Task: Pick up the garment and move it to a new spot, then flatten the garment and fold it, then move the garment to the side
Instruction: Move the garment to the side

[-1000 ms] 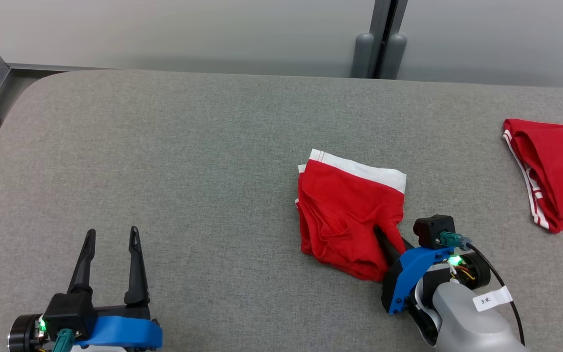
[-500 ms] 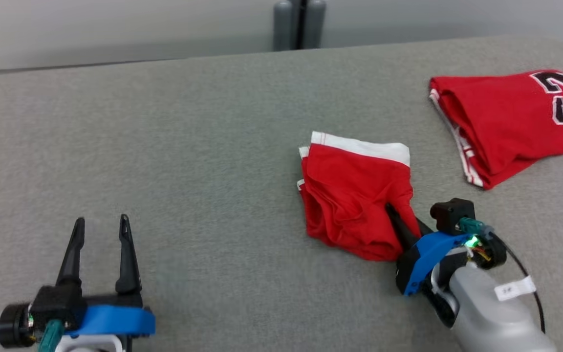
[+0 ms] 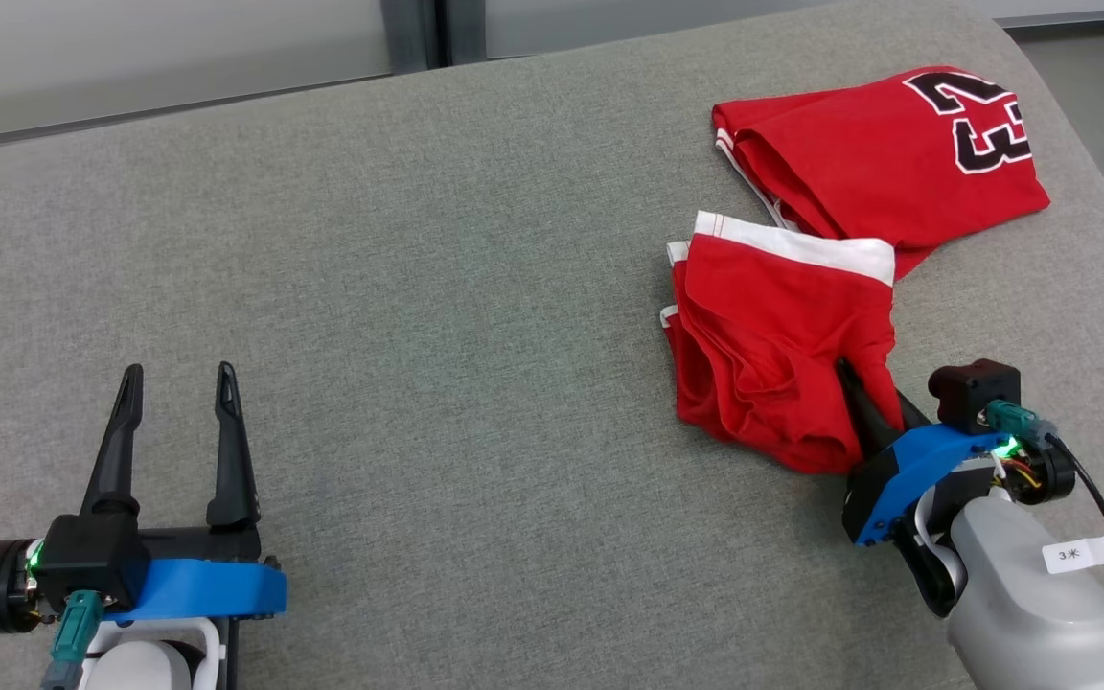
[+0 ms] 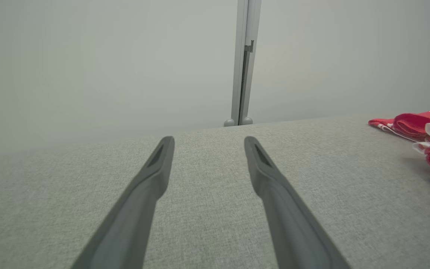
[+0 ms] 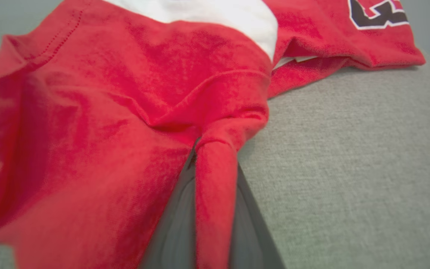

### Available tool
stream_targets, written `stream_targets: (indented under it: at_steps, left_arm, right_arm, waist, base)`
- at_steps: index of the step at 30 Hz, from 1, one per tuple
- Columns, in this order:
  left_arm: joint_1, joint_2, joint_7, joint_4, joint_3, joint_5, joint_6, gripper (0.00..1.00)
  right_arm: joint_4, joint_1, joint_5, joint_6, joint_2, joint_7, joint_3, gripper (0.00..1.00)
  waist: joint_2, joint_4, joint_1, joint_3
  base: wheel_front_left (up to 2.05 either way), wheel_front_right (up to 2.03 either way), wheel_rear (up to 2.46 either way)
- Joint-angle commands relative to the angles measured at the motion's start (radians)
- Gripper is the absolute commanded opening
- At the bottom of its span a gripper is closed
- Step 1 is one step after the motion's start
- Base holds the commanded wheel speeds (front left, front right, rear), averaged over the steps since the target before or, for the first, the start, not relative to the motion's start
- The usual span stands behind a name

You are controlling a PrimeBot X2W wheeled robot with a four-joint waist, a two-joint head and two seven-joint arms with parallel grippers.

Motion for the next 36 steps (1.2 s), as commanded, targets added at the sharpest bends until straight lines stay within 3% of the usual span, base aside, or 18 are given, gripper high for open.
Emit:
stream_targets:
  at_steps: [1, 12, 23, 28, 36]
  left_arm:
    - [-0.011, 0.005, -0.004, -0.002, 0.003, 0.009, -0.003, 1.00]
    - [-0.036, 0.001, -0.004, -0.033, 0.000, 0.009, -0.003, 1.00]
    - [-0.090, 0.013, -0.004, -0.087, -0.002, 0.016, -0.008, 1.00]
    - [-0.105, 0.023, -0.004, -0.124, -0.007, 0.024, -0.009, 1.00]
    - [-0.122, 0.044, -0.004, -0.183, -0.016, 0.030, -0.011, 1.00]
  right_arm:
    - [-0.017, 0.006, -0.015, 0.000, -0.003, -0.001, -0.003, 0.00]
    - [-0.169, -0.156, -0.194, 0.000, -0.071, -0.002, 0.060, 0.00]
    - [0.003, -0.436, -0.194, 0.000, -0.237, 0.019, 0.161, 0.00]
    - [0.059, -0.534, -0.153, 0.000, -0.338, 0.035, 0.219, 0.00]
    - [0.115, -0.642, -0.085, 0.000, -0.409, 0.071, 0.298, 0.00]
  waist:
    - [-0.0001, 0.000, -0.0001, 0.003]
    - [-0.0001, 0.039, -0.0001, 0.060]
    - [-0.0001, 0.072, -0.0001, 0.188]
    - [-0.0001, 0.058, -0.0001, 0.240]
    - [-0.0001, 0.010, -0.0001, 0.282]
  base:
    - [0.00, 0.00, 0.00]
    - [0.00, 0.00, 0.00]
    - [0.00, 0.00, 0.00]
    - [0.00, 0.00, 0.00]
    - [0.00, 0.00, 0.00]
